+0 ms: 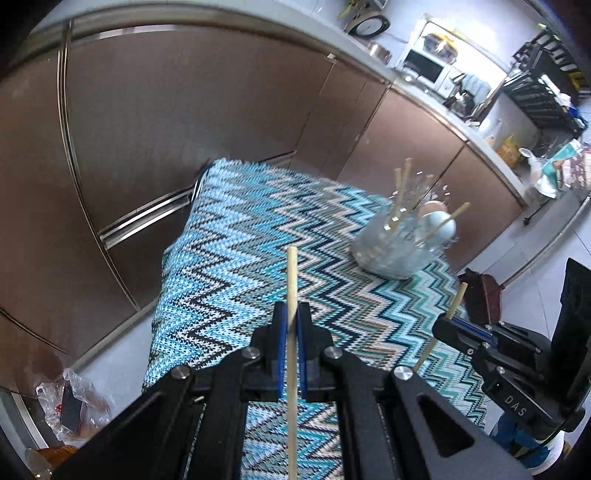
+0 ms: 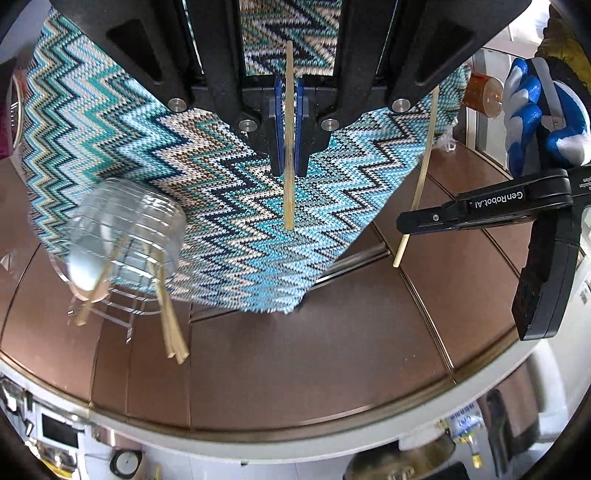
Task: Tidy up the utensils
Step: 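Carry both chopsticks over the wire holder and open both grippers to drop them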
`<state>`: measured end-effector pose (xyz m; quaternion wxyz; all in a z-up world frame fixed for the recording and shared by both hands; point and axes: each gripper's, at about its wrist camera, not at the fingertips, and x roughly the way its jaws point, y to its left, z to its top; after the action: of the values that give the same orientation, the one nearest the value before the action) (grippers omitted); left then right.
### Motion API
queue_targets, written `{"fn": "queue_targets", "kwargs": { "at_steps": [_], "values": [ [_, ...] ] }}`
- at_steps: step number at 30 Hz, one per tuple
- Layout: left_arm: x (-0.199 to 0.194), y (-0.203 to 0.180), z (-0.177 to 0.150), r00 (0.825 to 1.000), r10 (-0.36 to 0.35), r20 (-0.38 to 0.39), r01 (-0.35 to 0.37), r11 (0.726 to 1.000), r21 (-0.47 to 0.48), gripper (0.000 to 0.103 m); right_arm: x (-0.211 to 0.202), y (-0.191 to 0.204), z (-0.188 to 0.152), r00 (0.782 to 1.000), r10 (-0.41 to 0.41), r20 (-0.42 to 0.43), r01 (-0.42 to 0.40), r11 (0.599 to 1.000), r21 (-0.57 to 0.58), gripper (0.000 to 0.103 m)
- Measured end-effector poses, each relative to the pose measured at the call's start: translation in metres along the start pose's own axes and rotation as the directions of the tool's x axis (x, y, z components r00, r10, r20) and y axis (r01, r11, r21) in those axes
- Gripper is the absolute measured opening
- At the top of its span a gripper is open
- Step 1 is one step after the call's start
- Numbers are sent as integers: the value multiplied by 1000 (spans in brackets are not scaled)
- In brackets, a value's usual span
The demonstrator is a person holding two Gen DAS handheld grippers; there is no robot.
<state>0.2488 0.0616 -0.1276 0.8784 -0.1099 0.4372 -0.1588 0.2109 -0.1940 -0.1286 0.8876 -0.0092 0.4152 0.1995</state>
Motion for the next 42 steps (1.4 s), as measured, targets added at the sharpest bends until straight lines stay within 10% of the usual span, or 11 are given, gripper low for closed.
{"fn": "queue_targets", "kwargs": {
  "at_steps": [14,23,36,42],
  "values": [
    [-56,-65,9,989,-75,130,63,994,94,5,-98,-6,9,976,-52,210,53,999,-1,5],
    [-71,-110,51,946,-183,267,154,980,126,5,-148,-24,40,924,-85,373,88,996,11,5],
    [-20,-173,128,820,-188,540,141,982,128,5,-143,-84,103,817,-105,566,104,994,33,5],
    [20,-192,142,755,-139,641,66,988,136,5,-107,-113,126,822,-105,560,112,993,21,5]
  ]
}}
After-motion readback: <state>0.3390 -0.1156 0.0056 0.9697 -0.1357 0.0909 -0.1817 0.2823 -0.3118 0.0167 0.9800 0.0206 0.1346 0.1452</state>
